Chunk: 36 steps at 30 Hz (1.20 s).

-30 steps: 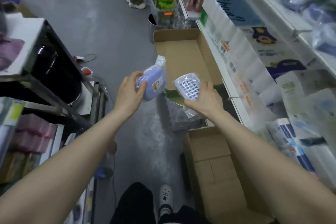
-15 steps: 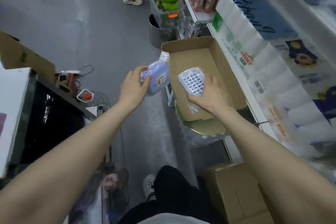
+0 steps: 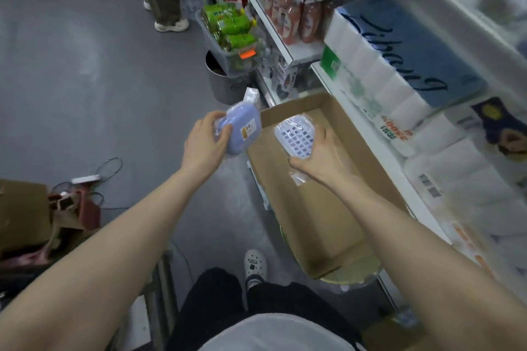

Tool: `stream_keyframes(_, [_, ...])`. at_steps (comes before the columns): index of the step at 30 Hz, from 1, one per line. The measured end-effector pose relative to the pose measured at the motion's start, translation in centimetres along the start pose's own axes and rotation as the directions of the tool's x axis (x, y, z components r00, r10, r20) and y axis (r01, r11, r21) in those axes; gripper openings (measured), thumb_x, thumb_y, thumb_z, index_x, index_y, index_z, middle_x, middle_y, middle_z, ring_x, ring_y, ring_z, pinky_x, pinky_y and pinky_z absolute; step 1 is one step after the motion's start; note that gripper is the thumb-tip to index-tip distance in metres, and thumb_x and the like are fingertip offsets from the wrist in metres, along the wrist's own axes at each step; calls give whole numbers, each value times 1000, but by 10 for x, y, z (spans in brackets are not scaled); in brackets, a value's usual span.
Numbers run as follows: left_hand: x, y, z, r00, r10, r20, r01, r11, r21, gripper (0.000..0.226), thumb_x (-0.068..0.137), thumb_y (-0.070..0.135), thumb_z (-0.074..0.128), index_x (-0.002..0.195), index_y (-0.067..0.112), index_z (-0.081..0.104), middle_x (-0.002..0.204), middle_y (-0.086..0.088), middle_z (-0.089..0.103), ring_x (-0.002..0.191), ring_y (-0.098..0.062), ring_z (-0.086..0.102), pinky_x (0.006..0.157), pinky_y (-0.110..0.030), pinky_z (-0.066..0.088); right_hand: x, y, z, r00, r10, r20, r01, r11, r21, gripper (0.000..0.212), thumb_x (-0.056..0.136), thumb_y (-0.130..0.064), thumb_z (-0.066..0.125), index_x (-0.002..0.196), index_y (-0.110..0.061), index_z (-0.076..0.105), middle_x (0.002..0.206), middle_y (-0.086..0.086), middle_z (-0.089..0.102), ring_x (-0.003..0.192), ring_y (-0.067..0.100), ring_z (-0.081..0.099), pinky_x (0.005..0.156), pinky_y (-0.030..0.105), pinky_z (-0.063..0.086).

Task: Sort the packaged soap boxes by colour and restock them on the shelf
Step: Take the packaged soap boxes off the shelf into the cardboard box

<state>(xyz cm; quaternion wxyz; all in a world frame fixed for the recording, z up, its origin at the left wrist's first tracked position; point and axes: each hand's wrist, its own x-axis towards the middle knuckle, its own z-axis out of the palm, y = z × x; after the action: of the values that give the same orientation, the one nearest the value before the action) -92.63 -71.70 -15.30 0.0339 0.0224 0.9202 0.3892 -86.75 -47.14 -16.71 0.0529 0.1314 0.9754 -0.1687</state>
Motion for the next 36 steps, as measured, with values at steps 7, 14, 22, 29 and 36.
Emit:
stream_keyframes(7, [127, 5, 15, 990, 86, 109, -92, 994, 52, 34, 95, 40, 49, 127, 31, 51, 121, 3, 58, 107, -17, 55, 95, -41, 46, 96, -8, 4, 991, 132, -1, -132, 990, 54, 92, 68, -55, 73, 138, -11, 33, 126, 9, 43, 106, 28, 53, 72, 35, 46])
stream_keyframes(14, [246, 11, 70, 882, 217, 418, -282, 954, 100, 35, 97, 45, 46, 128, 30, 51, 125, -3, 57, 106, -22, 56, 87, -35, 45, 148, 4, 30, 883, 470, -8, -462, 871, 169, 89, 69, -55, 72, 136, -10, 36, 120, 9, 44, 101, 28, 54, 72, 37, 50])
stream_keyframes(22, [302, 20, 152, 678, 301, 671, -458, 887, 66, 38, 98, 43, 46, 129, 23, 51, 121, -11, 57, 103, -29, 56, 84, -37, 44, 129, 28, 73, 646, 757, 99, -755, 614, 230, 89, 69, -56, 73, 135, -10, 34, 120, 9, 42, 104, 26, 52, 81, 38, 50])
stream_keyframes(29, [297, 14, 231, 609, 280, 742, -486, 871, 70, 38, 100, 36, 45, 133, 18, 47, 122, -14, 57, 107, -36, 56, 86, -39, 43, 121, 71, 114, 528, 836, 149, -829, 469, 305, 90, 70, -55, 72, 139, -13, 32, 118, 7, 43, 101, 25, 51, 76, 36, 49])
stream_keyframes(36, [312, -5, 307, 593, 200, 780, -439, 892, 105, 39, 100, 35, 42, 133, 15, 42, 123, -16, 56, 105, -38, 57, 82, -39, 43, 148, 113, 162, 445, 872, 203, -839, 326, 436, 91, 70, -51, 72, 144, -20, 29, 127, 7, 46, 113, 28, 50, 92, 42, 48])
